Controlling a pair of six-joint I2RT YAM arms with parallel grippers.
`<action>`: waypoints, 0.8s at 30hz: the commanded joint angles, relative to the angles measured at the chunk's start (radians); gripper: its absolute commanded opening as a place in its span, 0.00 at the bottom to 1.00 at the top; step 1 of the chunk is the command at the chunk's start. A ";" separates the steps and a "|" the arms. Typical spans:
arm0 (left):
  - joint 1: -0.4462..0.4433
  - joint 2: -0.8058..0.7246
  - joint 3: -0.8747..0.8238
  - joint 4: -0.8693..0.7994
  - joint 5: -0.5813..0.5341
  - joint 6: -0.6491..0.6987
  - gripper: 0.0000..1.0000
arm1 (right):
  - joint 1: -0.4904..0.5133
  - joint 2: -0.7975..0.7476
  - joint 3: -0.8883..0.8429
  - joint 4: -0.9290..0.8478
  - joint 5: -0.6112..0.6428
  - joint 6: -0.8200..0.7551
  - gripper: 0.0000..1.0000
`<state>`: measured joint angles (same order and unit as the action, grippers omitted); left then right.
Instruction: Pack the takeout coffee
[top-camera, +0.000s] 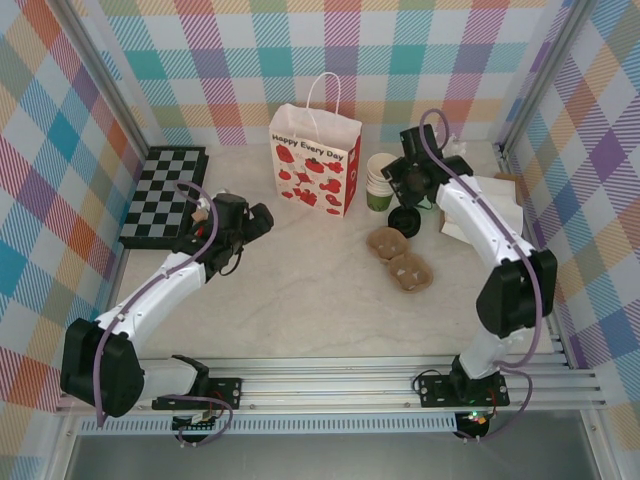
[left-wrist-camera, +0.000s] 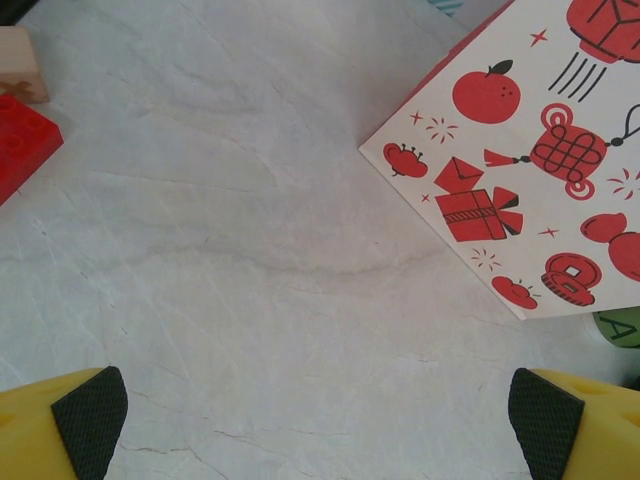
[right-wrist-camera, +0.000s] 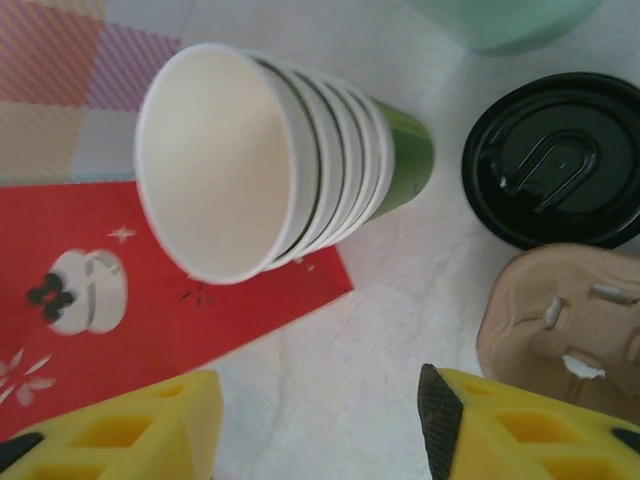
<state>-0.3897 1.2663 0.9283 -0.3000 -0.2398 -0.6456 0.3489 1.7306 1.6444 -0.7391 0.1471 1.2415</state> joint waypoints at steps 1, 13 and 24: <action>0.000 0.009 0.030 -0.032 -0.008 -0.025 1.00 | 0.008 0.059 0.096 -0.082 0.117 0.080 0.49; 0.001 0.046 0.052 -0.077 -0.056 -0.004 1.00 | 0.009 0.261 0.306 -0.130 0.105 0.068 0.38; 0.001 0.057 0.065 -0.100 -0.072 -0.004 1.00 | 0.009 0.280 0.312 -0.129 0.114 0.065 0.28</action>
<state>-0.3897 1.3155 0.9668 -0.3687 -0.2897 -0.6582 0.3534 2.0029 1.9282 -0.8410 0.2462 1.3025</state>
